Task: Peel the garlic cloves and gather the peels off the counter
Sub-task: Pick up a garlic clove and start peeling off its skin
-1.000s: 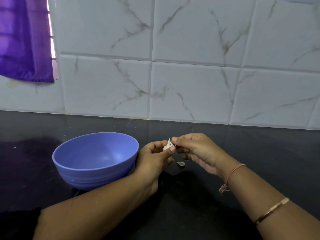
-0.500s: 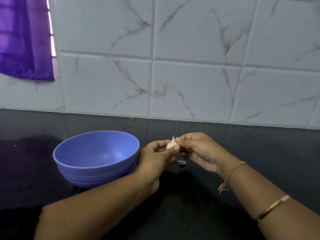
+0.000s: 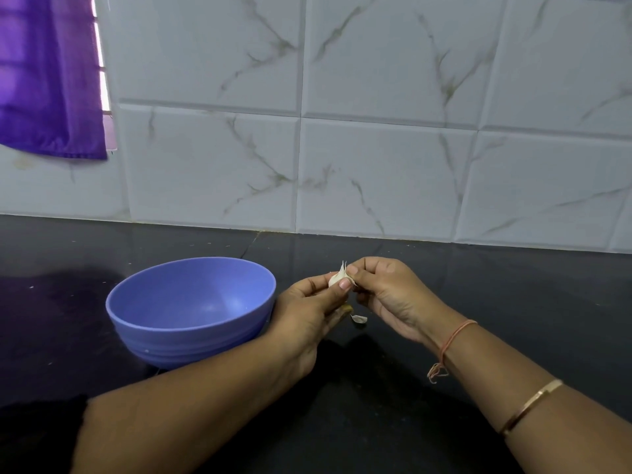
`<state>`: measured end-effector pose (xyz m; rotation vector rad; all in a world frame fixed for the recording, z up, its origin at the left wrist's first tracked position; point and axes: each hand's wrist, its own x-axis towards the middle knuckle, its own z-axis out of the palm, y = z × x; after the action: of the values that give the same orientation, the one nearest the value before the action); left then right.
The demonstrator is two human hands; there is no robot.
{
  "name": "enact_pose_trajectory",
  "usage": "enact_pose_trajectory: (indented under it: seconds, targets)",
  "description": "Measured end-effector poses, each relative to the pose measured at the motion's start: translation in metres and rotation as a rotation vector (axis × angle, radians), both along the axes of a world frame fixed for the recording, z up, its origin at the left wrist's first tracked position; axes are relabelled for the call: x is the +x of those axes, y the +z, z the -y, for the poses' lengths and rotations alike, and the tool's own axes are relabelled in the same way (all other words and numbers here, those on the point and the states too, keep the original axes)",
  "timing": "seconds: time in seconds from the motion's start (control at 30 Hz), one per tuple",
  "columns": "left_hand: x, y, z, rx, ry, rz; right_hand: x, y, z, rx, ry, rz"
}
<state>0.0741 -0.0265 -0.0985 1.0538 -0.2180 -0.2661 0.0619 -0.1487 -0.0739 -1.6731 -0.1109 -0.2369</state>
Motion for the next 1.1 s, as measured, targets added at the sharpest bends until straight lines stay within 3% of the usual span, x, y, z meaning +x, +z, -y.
enact_pose_trajectory:
  seconds: [0.57,0.77,0.9,1.1]
  targets:
    - [-0.0018,0.0002,0.0021,-0.040,-0.013,0.003,0.0038,-0.0047,-0.0081,-0.234,-0.153,0.100]
    - [-0.0035,0.0052,0.0005,-0.087,-0.056,0.014,0.0027,-0.0043,-0.0093,0.066,-0.017,0.034]
    - [-0.0029,0.0055,0.0007,-0.100,-0.075,-0.010,0.0029,-0.0039,-0.0083,0.116,0.031,0.038]
    - [-0.0035,0.0067,0.0022,-0.095,-0.015,-0.097,0.0031,-0.0044,-0.0091,-0.121,-0.106,0.100]
